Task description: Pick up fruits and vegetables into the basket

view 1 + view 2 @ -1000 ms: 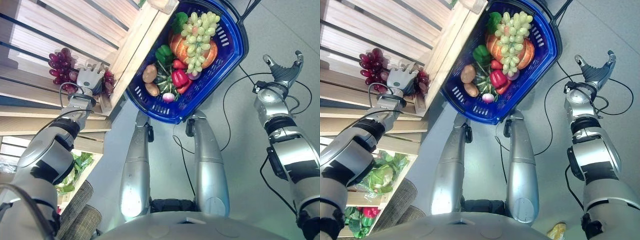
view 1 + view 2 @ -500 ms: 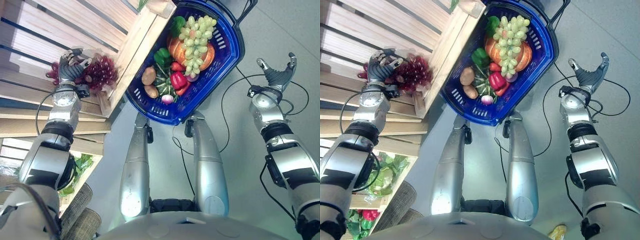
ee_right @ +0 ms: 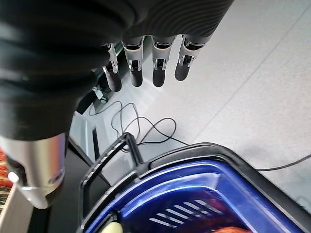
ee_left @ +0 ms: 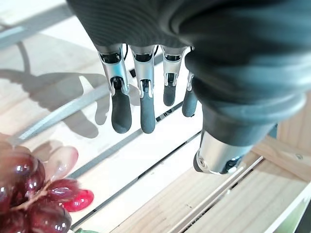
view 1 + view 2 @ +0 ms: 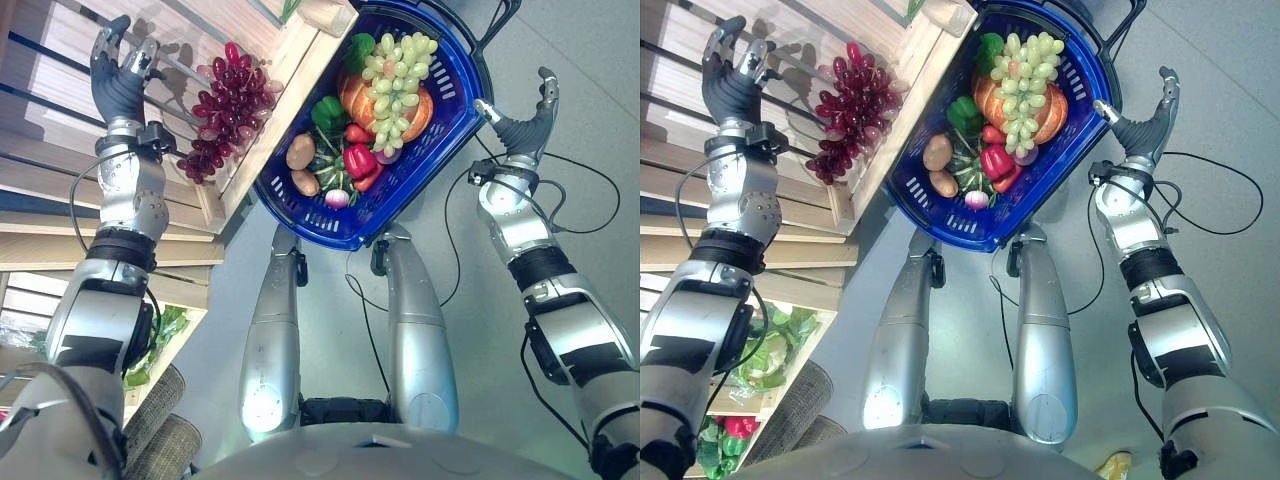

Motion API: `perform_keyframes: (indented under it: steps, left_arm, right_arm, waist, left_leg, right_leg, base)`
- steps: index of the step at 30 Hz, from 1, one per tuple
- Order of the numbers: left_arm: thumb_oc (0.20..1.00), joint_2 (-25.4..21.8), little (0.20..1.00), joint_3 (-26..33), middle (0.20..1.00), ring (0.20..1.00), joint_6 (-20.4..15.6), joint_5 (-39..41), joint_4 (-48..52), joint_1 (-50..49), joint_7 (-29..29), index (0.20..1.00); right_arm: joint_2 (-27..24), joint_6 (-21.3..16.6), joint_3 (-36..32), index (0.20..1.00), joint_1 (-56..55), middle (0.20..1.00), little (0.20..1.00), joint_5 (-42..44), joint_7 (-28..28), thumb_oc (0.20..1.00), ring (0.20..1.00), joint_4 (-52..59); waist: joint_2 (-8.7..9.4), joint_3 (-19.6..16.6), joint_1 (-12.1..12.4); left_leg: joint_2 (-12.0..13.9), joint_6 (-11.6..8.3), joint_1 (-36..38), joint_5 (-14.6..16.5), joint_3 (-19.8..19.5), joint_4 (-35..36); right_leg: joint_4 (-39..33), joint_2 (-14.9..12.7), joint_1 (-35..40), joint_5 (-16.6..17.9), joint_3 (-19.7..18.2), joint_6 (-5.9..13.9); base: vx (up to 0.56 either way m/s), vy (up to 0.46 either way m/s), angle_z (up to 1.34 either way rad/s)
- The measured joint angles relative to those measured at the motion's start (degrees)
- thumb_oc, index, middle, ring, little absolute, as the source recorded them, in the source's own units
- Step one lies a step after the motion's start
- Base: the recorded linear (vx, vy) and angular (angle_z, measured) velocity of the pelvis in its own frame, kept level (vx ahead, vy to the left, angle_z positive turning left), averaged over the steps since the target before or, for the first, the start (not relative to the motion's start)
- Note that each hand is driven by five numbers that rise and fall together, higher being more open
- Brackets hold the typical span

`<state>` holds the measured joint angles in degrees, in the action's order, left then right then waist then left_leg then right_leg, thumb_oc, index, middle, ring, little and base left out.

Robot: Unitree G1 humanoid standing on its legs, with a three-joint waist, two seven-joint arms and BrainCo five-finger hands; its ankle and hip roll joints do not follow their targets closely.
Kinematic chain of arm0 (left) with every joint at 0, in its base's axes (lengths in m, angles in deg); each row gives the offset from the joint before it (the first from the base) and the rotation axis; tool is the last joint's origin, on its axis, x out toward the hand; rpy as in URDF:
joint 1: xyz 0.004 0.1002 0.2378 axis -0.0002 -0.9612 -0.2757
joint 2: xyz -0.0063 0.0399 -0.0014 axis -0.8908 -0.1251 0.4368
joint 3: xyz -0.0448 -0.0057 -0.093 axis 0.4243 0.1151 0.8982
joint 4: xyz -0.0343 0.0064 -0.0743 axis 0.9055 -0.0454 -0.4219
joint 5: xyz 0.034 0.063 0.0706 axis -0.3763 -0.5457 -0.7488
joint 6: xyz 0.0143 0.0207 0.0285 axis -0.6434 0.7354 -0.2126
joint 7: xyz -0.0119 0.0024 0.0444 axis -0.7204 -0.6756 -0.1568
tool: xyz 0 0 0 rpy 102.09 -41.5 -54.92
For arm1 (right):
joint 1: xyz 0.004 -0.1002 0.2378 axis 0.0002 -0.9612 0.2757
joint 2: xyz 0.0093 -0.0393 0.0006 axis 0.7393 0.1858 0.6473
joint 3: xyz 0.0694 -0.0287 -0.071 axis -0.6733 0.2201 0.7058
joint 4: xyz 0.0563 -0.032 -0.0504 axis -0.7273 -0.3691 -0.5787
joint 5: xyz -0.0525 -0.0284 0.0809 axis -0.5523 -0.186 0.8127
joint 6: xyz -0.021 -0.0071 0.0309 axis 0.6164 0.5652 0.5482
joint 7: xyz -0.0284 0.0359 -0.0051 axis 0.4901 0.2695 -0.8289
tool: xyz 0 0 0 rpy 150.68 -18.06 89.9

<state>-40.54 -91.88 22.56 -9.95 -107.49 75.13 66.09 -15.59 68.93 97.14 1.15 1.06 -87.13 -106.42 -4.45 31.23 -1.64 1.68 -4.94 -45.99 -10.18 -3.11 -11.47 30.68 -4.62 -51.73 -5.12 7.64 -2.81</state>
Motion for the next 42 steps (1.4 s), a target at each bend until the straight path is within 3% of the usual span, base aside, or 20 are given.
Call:
perform_keyframes:
  steps: [8, 11, 13, 15, 18, 25, 30, 42]
  left_arm:
    - [0.2, 0.13, 0.2, 0.0, 0.2, 0.2, -0.03, 1.6, 0.43, -0.48, -1.64, 0.2]
    - [0.2, 0.46, 0.2, -0.66, 0.2, 0.2, 0.38, -3.09, 0.16, -0.23, 1.39, 0.2]
    - [1.0, 0.24, 1.0, -2.36, 1.0, 1.0, 1.48, -8.04, 0.05, 0.1, 4.32, 1.0]
    - [1.0, -1.03, 1.0, -6.04, 1.0, 1.0, 7.29, -18.05, -1.52, 1.52, 10.57, 1.0]
    - [1.0, -1.68, 1.0, -8.55, 1.0, 1.0, 13.36, -25.86, -5.08, 3.44, 14.55, 1.0]
    - [1.0, -3.13, 1.0, -16.28, 1.0, 1.0, 20.1, -38.03, -8.0, 6.54, 18.31, 1.0]
    - [1.0, -3.14, 1.0, -18.45, 1.0, 1.0, 21.75, -41.65, -10.52, 8.01, 19.27, 1.0]
    - [1.0, -1.84, 1.0, -20.23, 1.0, 1.0, 19.13, -41.8, -15.79, 10.38, 18.52, 1.0]
  right_arm:
    - [0.01, -0.01, 0.0, 1.0, -1.9, 1.0, 1.0, -0.01, 0.0, 1.0, 1.0, 0.02]
    - [-0.02, -0.01, 0.01, 1.0, -2.03, 1.0, 1.0, 0.0, 0.0, 1.0, 1.0, 0.02]
    - [-0.06, 0.01, 0.1, 1.0, -1.85, 1.0, 1.0, 0.0, 0.0, 1.0, 1.0, 0.01]
    - [-0.08, 0.21, 0.61, 1.0, -0.85, 1.0, 1.0, 0.17, 0.02, 1.0, 1.0, 0.01]
    - [-0.42, 0.31, 0.84, 1.0, -0.28, 1.0, 1.0, 0.52, 0.05, 1.0, 1.0, -0.03]
    - [-1.06, -0.01, 2.87, 1.0, 1.82, 1.0, 1.0, 0.73, 0.14, 1.0, 1.0, -3.17]
    - [-0.99, 0.19, 3.06, 1.0, 3.91, 1.0, 1.0, 2.64, 0.14, 1.0, 1.0, -5.8]
    - [-0.74, 0.26, 2.71, 1.0, 6.01, 1.0, 1.0, 6.37, 1.48, 1.0, 1.0, -16.58]
  waist:
    - [0.04, 0.02, -0.28]
    - [0.04, 0.02, -0.34]
    - [0.04, 0.02, -0.26]
    - [0.04, 0.02, -0.35]
    - [0.04, 0.02, -0.48]
    - [0.04, 0.02, -0.37]
    - [0.04, 0.02, -1.29]
    - [0.15, -0.04, -1.75]
  left_leg:
    - [0.06, 0.0, 0.36, 0.01, 0.43, 0.15]
    - [0.15, -0.03, 0.36, -0.01, 0.41, 0.24]
    - [0.16, -0.03, 0.36, -0.01, 0.42, 0.28]
    - [0.13, -0.03, 0.35, -0.01, 0.46, 0.35]
    - [0.18, -0.03, 0.36, -0.02, 0.51, 0.55]
    - [0.22, -0.02, 0.68, -0.02, 1.02, 0.76]
    - [0.27, 0.0, 0.75, -0.03, 1.18, 0.73]
    - [0.34, 0.25, 0.64, 0.24, 1.43, 0.26]
  right_leg:
    - [0.07, 0.13, 0.03, -0.2, -0.47, 0.32]
    - [-0.05, 0.19, 0.02, -0.2, -0.44, 0.32]
    - [-0.09, 0.18, 0.02, -0.2, -0.44, 0.32]
    - [-0.22, 0.15, 0.02, -0.2, -0.46, 0.32]
    - [-0.39, 0.22, 0.02, -0.18, -0.48, 0.29]
    - [-0.42, 0.22, 0.02, -0.04, -0.74, 0.07]
    - [-0.54, 0.25, 0.02, -0.14, -0.87, 0.42]
    - [-0.69, 0.44, -0.02, 0.11, -1.33, 0.78]
  base:
    - [0.0, 0.003, -0.02]
    - [0.0, 0.0, 0.0]
    - [0.0, 0.0, 0.0]
    - [0.0, 0.0, 0.0]
    - [0.0, 0.0, 0.0]
    - [0.0, 0.004, -0.01]
    - [0.0, 0.003, -0.01]
    - [0.0, 0.0, 0.0]
